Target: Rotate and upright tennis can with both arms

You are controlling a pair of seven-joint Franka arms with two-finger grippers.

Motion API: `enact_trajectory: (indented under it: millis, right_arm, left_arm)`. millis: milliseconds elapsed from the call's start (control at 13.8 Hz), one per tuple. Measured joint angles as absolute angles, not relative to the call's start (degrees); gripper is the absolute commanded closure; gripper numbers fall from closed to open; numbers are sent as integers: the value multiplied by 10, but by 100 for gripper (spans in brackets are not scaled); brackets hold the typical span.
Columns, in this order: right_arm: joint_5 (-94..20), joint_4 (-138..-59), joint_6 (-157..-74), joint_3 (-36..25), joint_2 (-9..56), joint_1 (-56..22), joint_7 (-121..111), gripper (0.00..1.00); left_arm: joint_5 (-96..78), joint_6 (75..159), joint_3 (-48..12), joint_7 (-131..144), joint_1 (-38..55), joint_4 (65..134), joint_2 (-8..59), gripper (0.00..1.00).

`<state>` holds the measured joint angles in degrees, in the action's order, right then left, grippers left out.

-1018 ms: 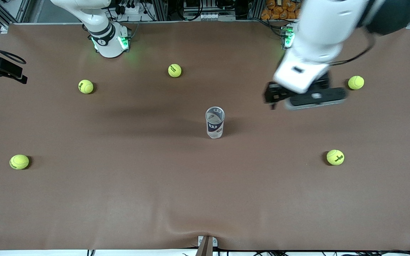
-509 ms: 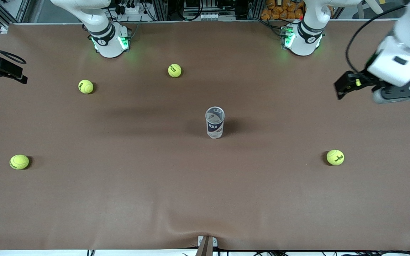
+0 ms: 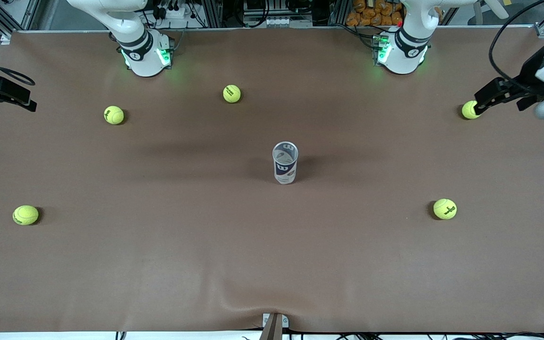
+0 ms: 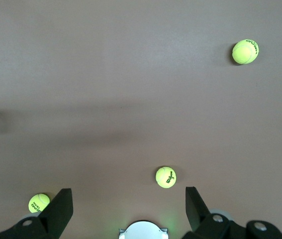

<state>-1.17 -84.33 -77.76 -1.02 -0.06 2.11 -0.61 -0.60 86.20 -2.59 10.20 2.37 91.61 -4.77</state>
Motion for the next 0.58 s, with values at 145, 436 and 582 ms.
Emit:
enact_trajectory:
  millis: [145, 436, 582]
  right_arm:
    - [-12, -843, -778, -10, -1, 21, -6, 0]
    - [-12, -843, -778, -10, -1, 21, -6, 0]
    - [-12, -843, -778, -10, -1, 21, -6, 0]
  left_arm:
    - [-7, 864, -26, 99, 20, 927, -60, 0]
    - [-7, 866, -26, 94, 20, 934, -72, 0]
    - [-7, 869, -26, 87, 20, 934, -72, 0]
